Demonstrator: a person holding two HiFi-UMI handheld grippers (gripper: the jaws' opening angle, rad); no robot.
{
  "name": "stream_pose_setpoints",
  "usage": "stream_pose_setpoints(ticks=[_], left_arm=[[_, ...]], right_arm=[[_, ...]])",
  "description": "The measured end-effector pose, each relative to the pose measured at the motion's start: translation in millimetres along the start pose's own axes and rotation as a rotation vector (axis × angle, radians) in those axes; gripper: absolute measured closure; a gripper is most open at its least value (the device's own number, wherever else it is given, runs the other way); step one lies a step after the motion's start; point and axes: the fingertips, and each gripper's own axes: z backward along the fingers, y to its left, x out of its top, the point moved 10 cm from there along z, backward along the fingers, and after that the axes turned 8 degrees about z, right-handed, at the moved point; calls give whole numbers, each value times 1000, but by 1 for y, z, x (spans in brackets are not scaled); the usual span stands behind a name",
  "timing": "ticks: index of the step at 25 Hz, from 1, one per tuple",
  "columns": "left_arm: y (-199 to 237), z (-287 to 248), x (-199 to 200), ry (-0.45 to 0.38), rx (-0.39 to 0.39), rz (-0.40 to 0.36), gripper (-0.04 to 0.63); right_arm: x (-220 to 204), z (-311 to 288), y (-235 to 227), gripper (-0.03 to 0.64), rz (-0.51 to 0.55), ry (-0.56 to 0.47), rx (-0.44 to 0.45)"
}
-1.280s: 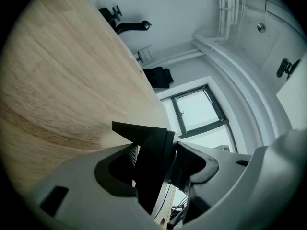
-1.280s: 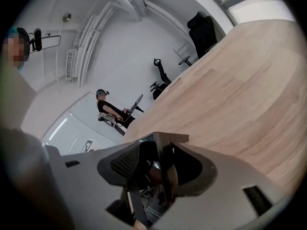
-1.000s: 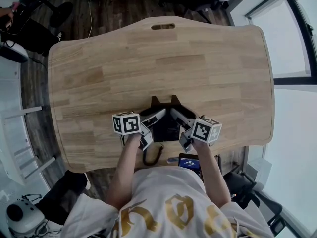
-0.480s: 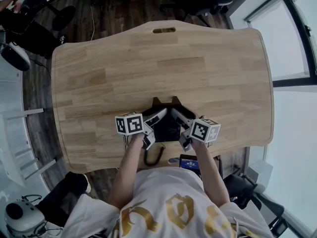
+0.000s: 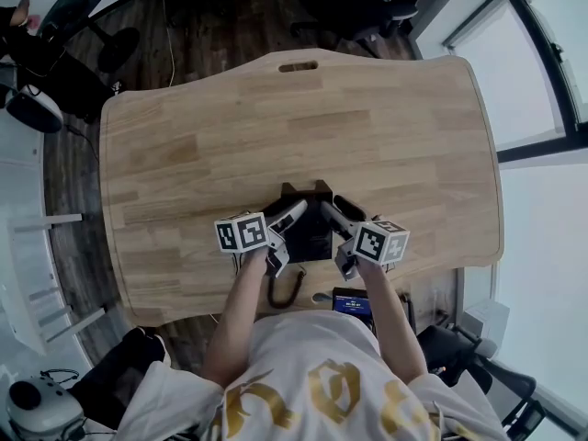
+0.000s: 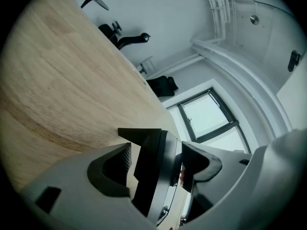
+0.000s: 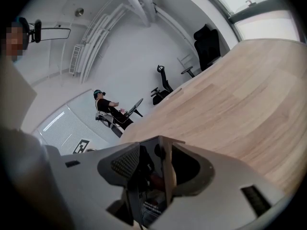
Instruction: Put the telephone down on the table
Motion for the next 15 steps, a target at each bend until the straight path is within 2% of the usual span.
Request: stream_pose_setpoints(ticks=[2, 6, 10, 13, 15], left_arm=[[2, 7, 0, -26, 20, -8, 295], [-4, 25, 2, -77, 52, -72, 295], [-15, 40, 2, -124, 23, -97, 297], [-31, 54, 0, -197, -19, -192, 337], [-45, 66, -3, -264, -37, -296, 416]], right_arm=[[0, 5, 3, 413, 7, -11, -6], [1, 16, 10, 413, 48, -34, -51], [2, 30, 16, 513, 132, -102, -159], [3, 40, 24, 553, 129, -151, -151], [2, 47, 31, 577, 133, -181, -141]])
